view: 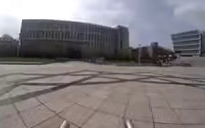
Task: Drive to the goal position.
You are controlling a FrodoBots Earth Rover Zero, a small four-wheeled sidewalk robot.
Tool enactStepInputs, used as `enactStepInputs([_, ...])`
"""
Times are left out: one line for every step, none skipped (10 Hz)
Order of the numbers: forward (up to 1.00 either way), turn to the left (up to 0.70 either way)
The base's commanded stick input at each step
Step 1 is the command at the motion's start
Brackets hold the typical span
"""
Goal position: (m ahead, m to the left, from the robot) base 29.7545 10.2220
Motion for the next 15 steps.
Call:
enactStepInputs([1.0,0.0])
enactStepInputs([1.0,0.0])
enactStepInputs([1.0,0.02])
enactStepInputs([1.0,0.13])
enactStepInputs([1.0,0.38])
enactStepInputs([1.0,0.18])
enactStepInputs([1.0,0.0])
enactStepInputs([1.0,0.0])
enactStepInputs([1.0,0.0])
enactStepInputs([1.0,0.0])
enactStepInputs([1.0,0.0])
enactStepInputs([1.0,0.0])
enactStepInputs([1.0,0.0])
enactStepInputs([1.0,0.0])
enactStepInputs([1.0,0.0])
